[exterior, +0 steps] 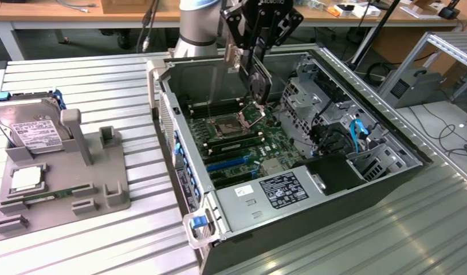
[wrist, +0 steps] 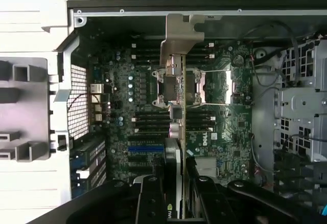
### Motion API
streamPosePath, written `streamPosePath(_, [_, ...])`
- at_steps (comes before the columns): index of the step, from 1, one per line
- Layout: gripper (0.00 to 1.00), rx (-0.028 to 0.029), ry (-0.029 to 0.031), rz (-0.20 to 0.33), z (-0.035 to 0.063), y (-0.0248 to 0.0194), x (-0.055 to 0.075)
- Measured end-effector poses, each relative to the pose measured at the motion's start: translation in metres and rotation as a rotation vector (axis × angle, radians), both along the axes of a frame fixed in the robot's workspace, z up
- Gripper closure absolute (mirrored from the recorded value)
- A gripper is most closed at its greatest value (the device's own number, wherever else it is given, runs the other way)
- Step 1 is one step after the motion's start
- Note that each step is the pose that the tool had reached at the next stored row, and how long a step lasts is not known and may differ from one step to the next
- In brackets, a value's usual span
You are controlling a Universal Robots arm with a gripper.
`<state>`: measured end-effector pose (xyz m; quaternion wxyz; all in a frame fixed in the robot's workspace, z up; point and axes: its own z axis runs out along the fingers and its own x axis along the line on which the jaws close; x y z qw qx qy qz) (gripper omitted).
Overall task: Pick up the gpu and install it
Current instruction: 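Pick up the gpu and move the gpu toward the slot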
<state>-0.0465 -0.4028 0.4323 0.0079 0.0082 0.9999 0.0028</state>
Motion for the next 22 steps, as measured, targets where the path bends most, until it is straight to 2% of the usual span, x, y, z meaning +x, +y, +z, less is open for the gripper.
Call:
streamPosePath(11, [0.73,-0.0002,0.0009,0.0,-0.0061,0.0,0.018])
streamPosePath(22, [0.73,-0.0007,0.0017,0.0,-0.0119,0.0001,0.03])
